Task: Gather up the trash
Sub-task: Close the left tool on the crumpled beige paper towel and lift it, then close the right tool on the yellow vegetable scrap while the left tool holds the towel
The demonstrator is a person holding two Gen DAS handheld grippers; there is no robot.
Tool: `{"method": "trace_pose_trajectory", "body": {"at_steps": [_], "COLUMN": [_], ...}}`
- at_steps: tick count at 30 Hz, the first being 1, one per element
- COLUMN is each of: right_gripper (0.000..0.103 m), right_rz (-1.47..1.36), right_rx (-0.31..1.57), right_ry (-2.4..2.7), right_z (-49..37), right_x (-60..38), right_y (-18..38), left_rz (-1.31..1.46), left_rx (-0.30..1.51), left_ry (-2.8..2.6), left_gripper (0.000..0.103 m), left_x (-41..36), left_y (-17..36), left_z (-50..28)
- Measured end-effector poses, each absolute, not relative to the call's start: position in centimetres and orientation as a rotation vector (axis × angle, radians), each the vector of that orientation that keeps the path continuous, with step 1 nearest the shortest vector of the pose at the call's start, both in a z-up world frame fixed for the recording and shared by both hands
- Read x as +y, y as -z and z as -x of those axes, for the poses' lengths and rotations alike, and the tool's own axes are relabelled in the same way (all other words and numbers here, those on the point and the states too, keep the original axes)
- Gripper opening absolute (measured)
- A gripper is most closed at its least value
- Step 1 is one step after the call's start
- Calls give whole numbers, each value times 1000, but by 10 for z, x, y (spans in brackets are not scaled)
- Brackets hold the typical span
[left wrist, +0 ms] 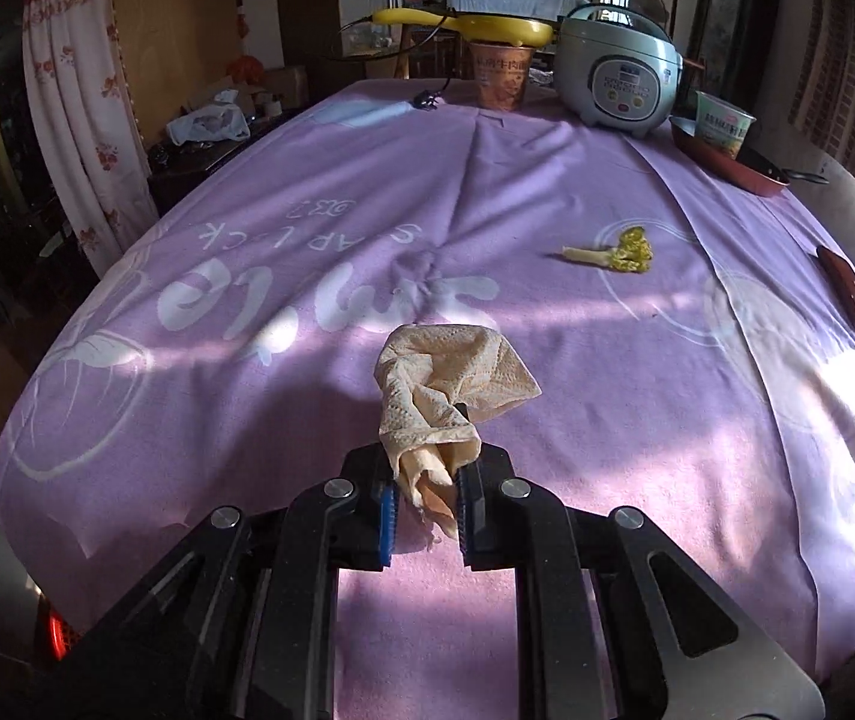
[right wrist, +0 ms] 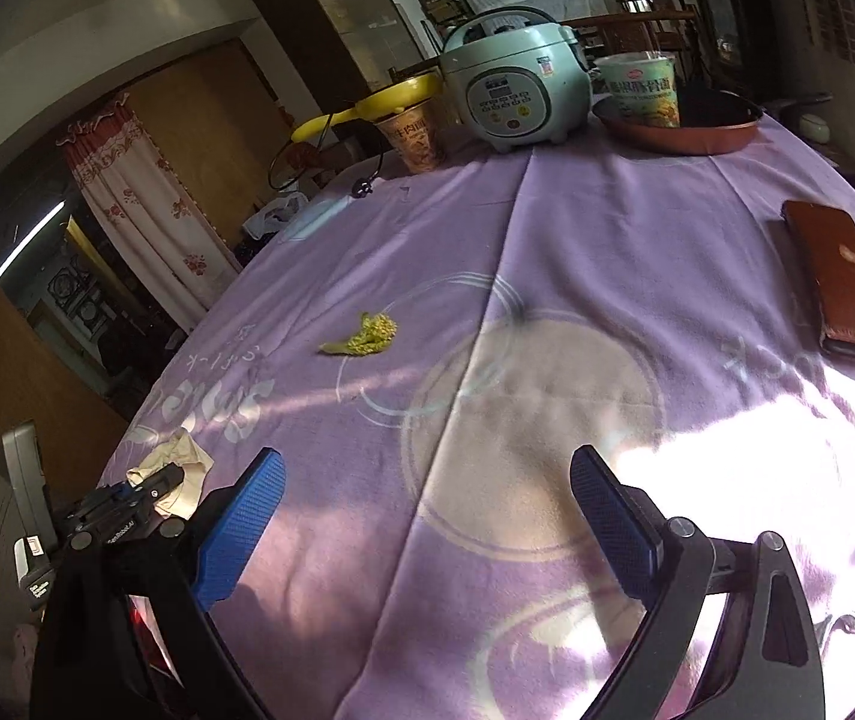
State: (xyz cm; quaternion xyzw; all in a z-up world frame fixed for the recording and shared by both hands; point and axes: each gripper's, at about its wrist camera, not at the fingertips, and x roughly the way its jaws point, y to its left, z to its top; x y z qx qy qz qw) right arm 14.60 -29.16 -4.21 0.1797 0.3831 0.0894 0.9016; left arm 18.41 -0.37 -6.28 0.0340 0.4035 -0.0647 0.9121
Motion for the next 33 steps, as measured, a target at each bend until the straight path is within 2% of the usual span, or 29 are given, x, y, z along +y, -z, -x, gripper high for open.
{"method": "trace_pose_trajectory", "body": {"at_steps": [3,8,13,25,33], "right_gripper": [93,77,67,53,52], "right_rz": [-272,-211,-212,-253,-257], "right_rx": [782,823,861,905,894], "right_ry": [-186,-215,-193,-123,-132], "right_z": [-171,-216,-261,-311,-317], "right_x": [-263,-224,-205,-208,-207], "right_y": [28,31,47,89,94], "left_rz": [-38,-17,13,17,15], "left_rx": [840,848,872,886,885], "left_ry": [133,132,148,165,163], "left_gripper": [17,17,17,17,17], "left_x": [4,11,17,17,17], "left_y": [67,76,84,88,88], "left_z": [-192,-197,-200,-200,-200]}}
